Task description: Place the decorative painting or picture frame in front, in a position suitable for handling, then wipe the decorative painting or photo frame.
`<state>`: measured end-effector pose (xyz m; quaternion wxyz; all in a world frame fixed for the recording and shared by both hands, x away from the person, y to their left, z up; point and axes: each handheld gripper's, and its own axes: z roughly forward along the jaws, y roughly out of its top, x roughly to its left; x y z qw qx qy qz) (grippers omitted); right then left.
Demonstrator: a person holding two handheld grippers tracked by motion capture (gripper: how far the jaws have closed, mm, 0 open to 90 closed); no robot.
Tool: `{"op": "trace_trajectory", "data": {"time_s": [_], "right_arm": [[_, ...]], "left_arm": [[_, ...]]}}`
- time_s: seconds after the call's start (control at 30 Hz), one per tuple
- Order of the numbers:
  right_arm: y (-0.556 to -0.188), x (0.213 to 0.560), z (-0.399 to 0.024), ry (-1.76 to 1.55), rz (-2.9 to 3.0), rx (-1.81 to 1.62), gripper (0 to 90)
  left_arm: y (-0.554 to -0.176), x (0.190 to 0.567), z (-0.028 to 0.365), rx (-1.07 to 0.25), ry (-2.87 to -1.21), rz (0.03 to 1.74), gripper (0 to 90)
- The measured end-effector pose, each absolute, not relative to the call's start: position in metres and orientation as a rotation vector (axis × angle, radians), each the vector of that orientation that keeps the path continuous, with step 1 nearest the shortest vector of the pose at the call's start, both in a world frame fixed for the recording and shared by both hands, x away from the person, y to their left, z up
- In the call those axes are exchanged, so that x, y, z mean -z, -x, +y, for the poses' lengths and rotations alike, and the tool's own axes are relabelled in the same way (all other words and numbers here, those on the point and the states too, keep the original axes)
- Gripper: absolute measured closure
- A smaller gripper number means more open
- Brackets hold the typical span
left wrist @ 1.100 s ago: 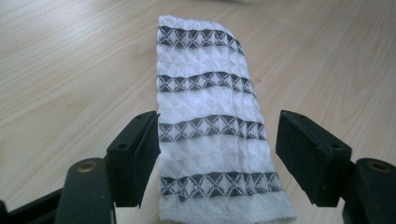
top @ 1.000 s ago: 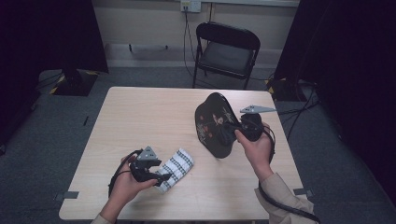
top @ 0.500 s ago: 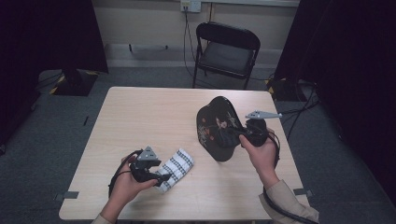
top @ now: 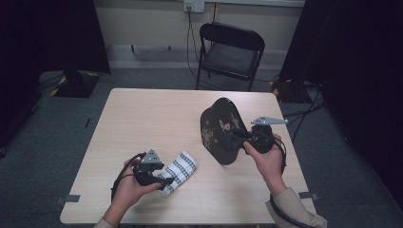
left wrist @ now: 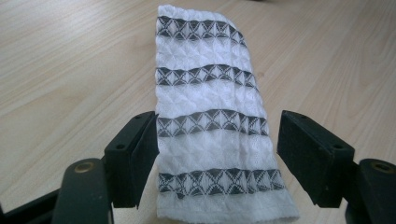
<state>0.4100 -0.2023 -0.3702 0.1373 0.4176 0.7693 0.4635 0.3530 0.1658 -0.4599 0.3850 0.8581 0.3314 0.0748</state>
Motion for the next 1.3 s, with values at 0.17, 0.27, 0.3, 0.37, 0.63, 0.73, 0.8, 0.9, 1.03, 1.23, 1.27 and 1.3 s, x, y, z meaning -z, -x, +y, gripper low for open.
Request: {"op": "trace_trajectory", "data": {"time_s": [0.17, 0.27, 0.3, 0.37, 0.63, 0.73, 0.8, 0.9, 1.03, 1.23, 1.27, 1.3], "right_arm": [[-0.405, 0.381, -0.202, -1.157, 2.246, -1.349, 48.2], [-0.400, 0.390, -0.203, -1.140, 2.260, -1.344, 47.0], [-0.399, 0.394, -0.203, -1.140, 2.263, -1.341, 47.4], [-0.398, 0.401, -0.204, -1.144, 2.271, -1.333, 48.4], [-0.389, 0.427, -0.202, -1.130, 2.272, -1.324, 57.2], [-0.388, 0.433, -0.201, -1.135, 2.267, -1.347, 64.2], [-0.388, 0.436, -0.201, -1.138, 2.266, -1.354, 65.5], [-0.387, 0.438, -0.202, -1.157, 2.251, -1.377, 66.7], [-0.386, 0.441, -0.204, -1.165, 2.245, -1.386, 68.2], [-0.384, 0.443, -0.204, -1.170, 2.233, -1.396, 68.3], [-0.384, 0.444, -0.204, -1.171, 2.227, -1.404, 68.3], [-0.384, 0.444, -0.204, -1.177, 2.222, -1.410, 68.3]], "left_arm": [[-0.352, 0.460, 0.163, -0.186, -2.193, 0.841, 29.1], [-0.350, 0.460, 0.161, -0.178, -2.198, 0.839, 30.1], [-0.350, 0.460, 0.161, -0.179, -2.207, 0.836, 30.1], [-0.349, 0.462, 0.159, -0.174, -2.217, 0.833, 30.4], [-0.349, 0.471, 0.151, -0.178, -2.234, 0.842, 38.8], [-0.351, 0.476, 0.145, -0.189, -2.255, 0.829, 39.1], [-0.351, 0.480, 0.143, -0.221, -2.286, 0.795, 41.5], [-0.350, 0.478, 0.143, -0.253, -2.329, 0.778, 53.1], [-0.348, 0.478, 0.143, -0.286, -2.346, 0.756, 60.8], [-0.348, 0.478, 0.144, -0.260, -2.328, 0.769, 72.7], [-0.349, 0.477, 0.145, -0.243, -2.315, 0.788, 71.8], [-0.350, 0.476, 0.145, -0.220, -2.292, 0.822, 68.3]]}}
